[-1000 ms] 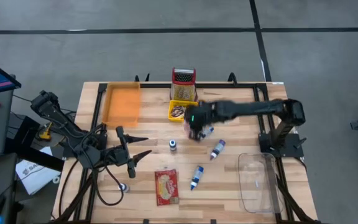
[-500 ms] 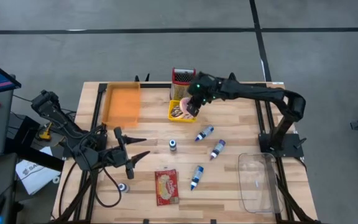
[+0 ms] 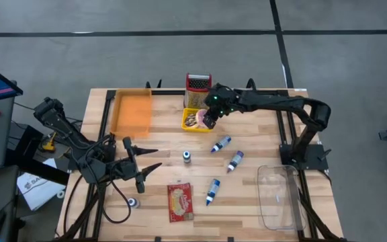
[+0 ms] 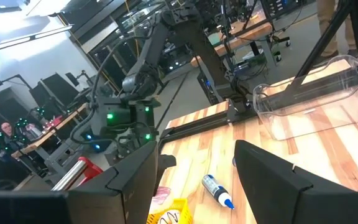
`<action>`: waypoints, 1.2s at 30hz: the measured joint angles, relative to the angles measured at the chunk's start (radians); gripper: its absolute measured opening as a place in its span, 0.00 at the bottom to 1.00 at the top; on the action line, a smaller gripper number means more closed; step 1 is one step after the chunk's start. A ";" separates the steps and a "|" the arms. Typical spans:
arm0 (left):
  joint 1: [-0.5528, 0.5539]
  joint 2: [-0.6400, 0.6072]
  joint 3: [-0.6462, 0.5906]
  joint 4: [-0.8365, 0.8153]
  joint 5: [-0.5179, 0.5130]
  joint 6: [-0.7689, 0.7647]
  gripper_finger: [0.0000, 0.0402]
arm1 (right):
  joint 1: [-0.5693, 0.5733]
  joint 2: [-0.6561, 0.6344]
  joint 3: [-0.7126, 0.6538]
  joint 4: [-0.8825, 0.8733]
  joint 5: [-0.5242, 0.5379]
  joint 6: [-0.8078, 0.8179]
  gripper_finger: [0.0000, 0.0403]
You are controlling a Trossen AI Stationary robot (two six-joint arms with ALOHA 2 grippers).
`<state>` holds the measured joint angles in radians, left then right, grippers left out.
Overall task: Pick & Place Food Item
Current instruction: Put the pink donut into the yellow bin
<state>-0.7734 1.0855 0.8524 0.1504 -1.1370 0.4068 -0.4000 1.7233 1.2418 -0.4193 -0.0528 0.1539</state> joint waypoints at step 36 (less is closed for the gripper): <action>-0.003 0.001 0.001 0.003 0.001 -0.001 0.52 | 0.004 0.117 -0.102 0.192 0.058 0.020 0.28</action>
<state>-0.7764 1.0866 0.8532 0.1532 -1.1362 0.4061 -0.3958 1.8401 1.1397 -0.2272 0.0048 0.1738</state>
